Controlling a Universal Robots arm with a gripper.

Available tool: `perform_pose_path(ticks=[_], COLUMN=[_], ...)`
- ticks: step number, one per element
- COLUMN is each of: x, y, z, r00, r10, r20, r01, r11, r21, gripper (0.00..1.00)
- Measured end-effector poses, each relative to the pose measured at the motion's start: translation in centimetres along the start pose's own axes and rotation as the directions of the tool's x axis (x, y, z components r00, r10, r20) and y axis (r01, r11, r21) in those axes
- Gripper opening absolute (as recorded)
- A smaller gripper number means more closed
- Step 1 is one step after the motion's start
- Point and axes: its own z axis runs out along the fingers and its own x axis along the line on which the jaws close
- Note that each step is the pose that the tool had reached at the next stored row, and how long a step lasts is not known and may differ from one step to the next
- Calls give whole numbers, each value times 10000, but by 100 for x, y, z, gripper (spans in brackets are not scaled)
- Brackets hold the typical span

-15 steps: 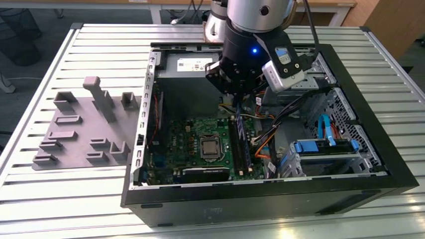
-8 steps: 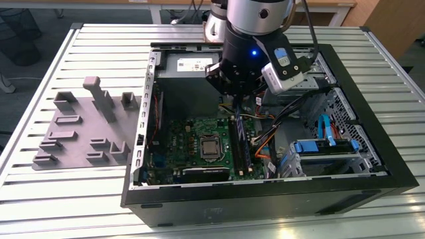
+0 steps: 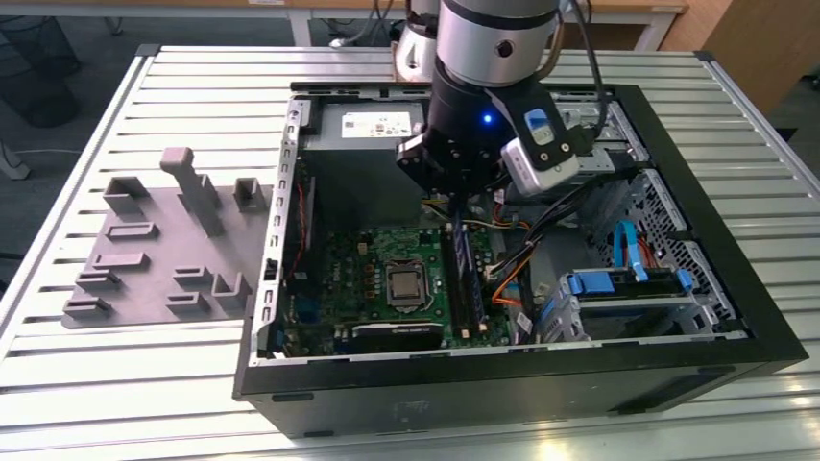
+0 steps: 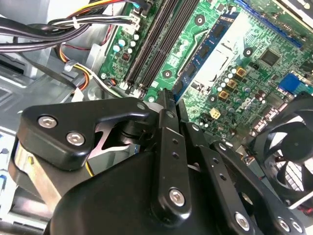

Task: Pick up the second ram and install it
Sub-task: 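Insert the second ram into the second slot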

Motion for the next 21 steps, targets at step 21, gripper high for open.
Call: perform_pose_path(ticks=[21], x=[-29], y=[-16], z=[256], r00=[10000], r10=[-27], r20=[-19], r01=[27], r11=[10000], r21=[5], gripper=[14])
